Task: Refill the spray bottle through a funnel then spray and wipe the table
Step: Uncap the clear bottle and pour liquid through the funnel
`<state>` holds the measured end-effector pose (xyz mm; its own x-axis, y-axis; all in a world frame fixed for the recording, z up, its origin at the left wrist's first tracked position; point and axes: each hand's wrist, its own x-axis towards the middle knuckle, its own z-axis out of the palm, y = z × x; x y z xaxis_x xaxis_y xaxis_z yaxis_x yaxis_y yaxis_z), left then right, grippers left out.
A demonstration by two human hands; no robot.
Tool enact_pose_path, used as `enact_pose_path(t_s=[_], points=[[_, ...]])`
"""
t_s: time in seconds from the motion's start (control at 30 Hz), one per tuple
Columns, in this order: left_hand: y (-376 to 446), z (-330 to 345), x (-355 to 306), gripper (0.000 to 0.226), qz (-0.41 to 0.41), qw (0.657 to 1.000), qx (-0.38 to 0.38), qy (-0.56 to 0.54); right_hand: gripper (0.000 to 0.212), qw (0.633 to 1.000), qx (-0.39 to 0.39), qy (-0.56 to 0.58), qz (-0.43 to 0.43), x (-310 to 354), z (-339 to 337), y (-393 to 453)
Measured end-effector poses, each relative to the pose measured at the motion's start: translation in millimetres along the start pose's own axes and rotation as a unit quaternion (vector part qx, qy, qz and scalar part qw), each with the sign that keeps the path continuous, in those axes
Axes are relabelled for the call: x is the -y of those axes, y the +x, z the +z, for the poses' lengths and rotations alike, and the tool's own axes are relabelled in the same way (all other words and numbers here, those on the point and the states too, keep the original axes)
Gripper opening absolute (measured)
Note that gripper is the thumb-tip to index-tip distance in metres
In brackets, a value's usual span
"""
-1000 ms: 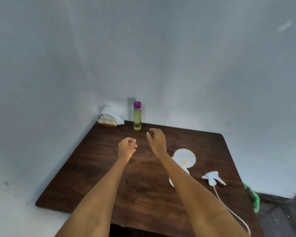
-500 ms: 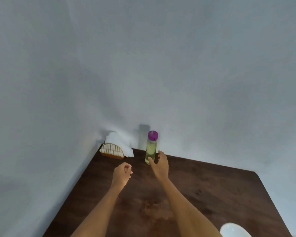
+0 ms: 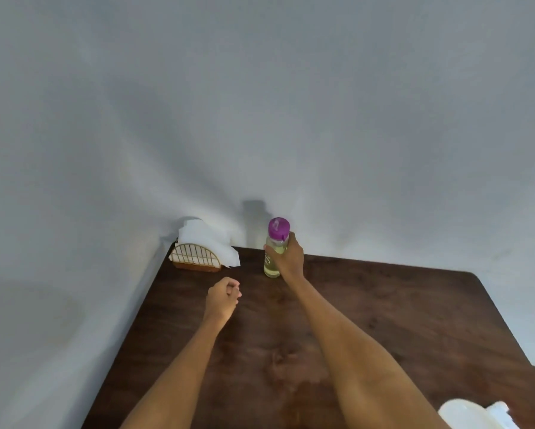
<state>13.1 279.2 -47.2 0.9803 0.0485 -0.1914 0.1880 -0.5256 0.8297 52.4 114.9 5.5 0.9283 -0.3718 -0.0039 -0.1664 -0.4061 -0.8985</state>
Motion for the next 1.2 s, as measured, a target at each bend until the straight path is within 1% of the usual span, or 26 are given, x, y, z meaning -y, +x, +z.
enact_pose_path(t_s=[0.13,0.2,0.3,0.33,0.37,0.47,0.53,0.6,0.67,0.73,0.87,0.97,1.07,1.13,1.2], points=[[-25.7,10.4,-6.0,0.018,0.003,1.0,0.012,-0.004,0.045,1.0,-0.005,-0.004,0.008,-8.7,-12.5,-38.1],[-43.1,20.5,-17.6,0.031,0.015,1.0,0.017,-0.002,0.045,1.0,-0.003,-0.02,0.011,-12.8,-23.6,-60.4],[-75.2,38.3,-38.0,0.058,0.044,0.999,0.027,-0.01,0.047,0.999,-0.004,-0.036,0.01,-19.2,-40.0,-101.3],[-88.7,43.1,-43.8,0.062,0.056,0.998,0.027,-0.016,0.047,0.999,-0.004,-0.039,0.01,-21.7,-46.1,-117.7],[-103.8,47.5,-48.4,0.063,0.066,0.997,0.026,-0.025,0.047,0.999,-0.003,-0.041,0.006,-24.2,-52.9,-134.8],[-155.2,56.8,-55.5,0.051,0.083,0.995,0.031,-0.039,0.045,0.999,0.008,-0.037,-0.017,-31.3,-75.3,-183.4],[-193.1,61.4,-54.0,0.049,0.09,0.995,0.025,-0.04,0.046,0.999,0.026,-0.037,-0.029,-35.2,-94.5,-213.7],[-226.8,66.4,-50.7,0.051,0.085,0.995,0.008,-0.045,0.047,0.997,0.049,-0.04,-0.038,-38.3,-112.4,-239.8],[-261.8,70.3,-50.7,0.046,0.067,0.997,-0.006,-0.045,0.047,0.995,0.071,-0.045,-0.045,-43.1,-130.9,-267.0],[-288.8,74.8,-48.2,0.04,0.053,0.998,-0.003,-0.04,0.047,0.994,0.086,-0.05,-0.043,-51.2,-145.1,-291.4],[-319.7,81.1,-41.6,0.038,0.047,0.999,0.002,-0.007,0.051,0.992,0.103,-0.057,-0.04,-65.1,-162.4,-321.0],[-331.8,87.1,-38.1,0.035,0.041,0.999,-0.005,-0.012,0.051,0.988,0.125,-0.078,-0.044,-68.4,-170.7,-327.8],[-336.4,92.4,-31.1,0.034,0.04,0.999,-0.007,-0.016,0.062,0.985,0.149,-0.076,-0.03,-71.0,-175.0,-329.8],[-336.6,92.8,-28.1,0.038,0.043,0.999,-0.004,-0.017,0.071,0.988,0.139,-0.055,-0.043,-68.7,-175.9,-331.2],[-333.2,91.3,-29.7,0.051,0.043,0.999,-0.004,-0.016,0.07,0.99,0.107,-0.052,-0.078,-60.8,-176.1,-330.1]])
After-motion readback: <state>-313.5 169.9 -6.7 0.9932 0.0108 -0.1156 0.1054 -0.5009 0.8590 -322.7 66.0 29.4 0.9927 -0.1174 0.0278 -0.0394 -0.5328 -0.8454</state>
